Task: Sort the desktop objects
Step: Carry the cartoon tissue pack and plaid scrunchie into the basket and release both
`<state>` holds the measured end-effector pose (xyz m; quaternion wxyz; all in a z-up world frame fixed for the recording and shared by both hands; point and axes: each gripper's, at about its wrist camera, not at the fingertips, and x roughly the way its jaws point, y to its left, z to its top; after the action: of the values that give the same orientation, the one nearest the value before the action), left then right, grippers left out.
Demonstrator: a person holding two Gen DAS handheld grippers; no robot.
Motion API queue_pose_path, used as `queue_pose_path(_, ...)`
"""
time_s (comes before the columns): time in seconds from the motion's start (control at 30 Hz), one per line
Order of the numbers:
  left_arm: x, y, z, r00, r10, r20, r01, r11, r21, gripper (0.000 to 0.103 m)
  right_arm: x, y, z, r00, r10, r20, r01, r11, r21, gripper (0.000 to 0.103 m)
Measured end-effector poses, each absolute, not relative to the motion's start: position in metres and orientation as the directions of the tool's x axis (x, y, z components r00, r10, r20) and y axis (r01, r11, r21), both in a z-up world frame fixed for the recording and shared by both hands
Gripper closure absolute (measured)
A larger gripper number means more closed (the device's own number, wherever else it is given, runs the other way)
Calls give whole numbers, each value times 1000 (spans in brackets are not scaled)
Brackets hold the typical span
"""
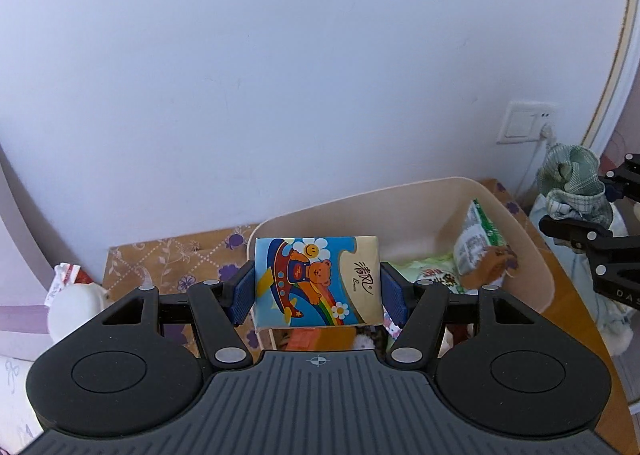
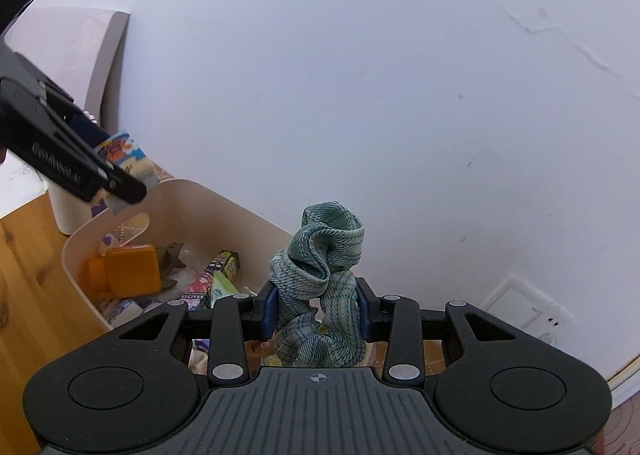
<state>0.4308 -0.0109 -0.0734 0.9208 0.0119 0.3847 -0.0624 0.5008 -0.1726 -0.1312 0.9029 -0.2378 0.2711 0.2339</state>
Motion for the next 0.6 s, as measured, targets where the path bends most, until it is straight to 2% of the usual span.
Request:
queue_pose_path(0.27,459,-34,-108,642,-79,-763,103,995,-17,39,523,-141,-161,697,280,-660,-569,776,-271,67)
queue_pose_path(0.4,464,-40,-121,615,-75,-785,101,995,-16,39,525,-127,-176,686,235,-688,-567,766,-303,67)
queue_pose_path(0.47,466,-42,-127,600,-67,-797,91,996,-16,38,522,-120,-182,681,224,-697,-568,762,-311,65)
queue_pose_path(0.6,466,-42,-140,562,-71,-824,95,995,-21,38,516,-114,-186,683,193,-705,-556,762,-331,53)
